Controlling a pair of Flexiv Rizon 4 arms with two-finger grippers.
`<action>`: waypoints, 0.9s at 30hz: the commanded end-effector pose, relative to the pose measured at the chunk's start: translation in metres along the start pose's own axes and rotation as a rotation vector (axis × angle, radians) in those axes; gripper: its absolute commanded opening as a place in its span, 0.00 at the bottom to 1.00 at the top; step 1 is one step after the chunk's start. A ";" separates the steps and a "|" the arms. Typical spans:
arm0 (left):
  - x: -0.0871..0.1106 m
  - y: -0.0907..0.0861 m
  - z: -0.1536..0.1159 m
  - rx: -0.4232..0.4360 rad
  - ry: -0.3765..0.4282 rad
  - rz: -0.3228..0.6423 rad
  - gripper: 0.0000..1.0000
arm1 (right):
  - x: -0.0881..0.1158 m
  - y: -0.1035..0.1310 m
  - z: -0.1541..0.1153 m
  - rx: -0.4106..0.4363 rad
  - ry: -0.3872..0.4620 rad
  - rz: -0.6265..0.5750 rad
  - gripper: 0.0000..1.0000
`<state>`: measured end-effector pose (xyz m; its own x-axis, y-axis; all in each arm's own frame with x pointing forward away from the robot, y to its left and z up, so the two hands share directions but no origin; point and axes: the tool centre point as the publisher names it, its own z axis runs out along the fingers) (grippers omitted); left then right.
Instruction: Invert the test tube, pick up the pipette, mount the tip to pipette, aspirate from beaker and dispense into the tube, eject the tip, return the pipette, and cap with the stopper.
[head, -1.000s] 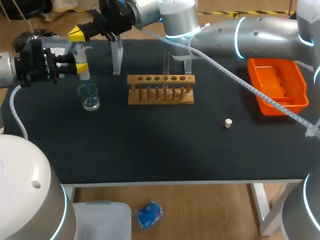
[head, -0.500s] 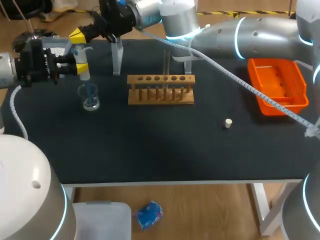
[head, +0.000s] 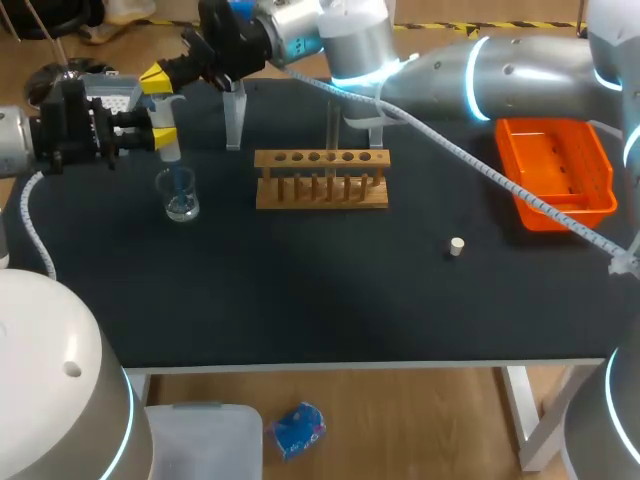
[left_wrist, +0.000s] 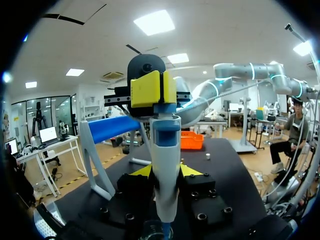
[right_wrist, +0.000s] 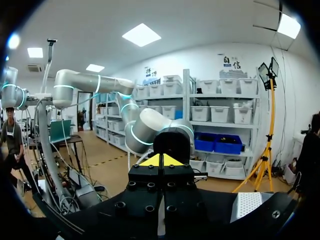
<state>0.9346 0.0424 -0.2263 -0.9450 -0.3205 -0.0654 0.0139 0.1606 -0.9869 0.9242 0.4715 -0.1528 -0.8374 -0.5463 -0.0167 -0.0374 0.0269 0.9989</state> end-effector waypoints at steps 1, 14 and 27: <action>0.000 -0.004 0.000 0.001 -0.003 0.002 0.00 | -0.003 -0.009 -0.001 -0.004 0.003 0.002 0.00; 0.000 -0.004 0.000 0.001 -0.003 0.002 0.00 | -0.002 0.008 0.001 0.013 0.009 -0.029 0.00; 0.000 -0.004 0.000 0.001 -0.003 0.002 0.00 | 0.004 0.029 -0.001 0.031 0.008 -0.064 0.00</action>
<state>0.9350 0.0418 -0.2232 -0.9448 -0.3205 -0.0679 0.0171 0.1587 -0.9872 0.9222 0.4725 -0.1283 -0.8257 -0.5585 -0.0791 -0.1015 0.0091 0.9948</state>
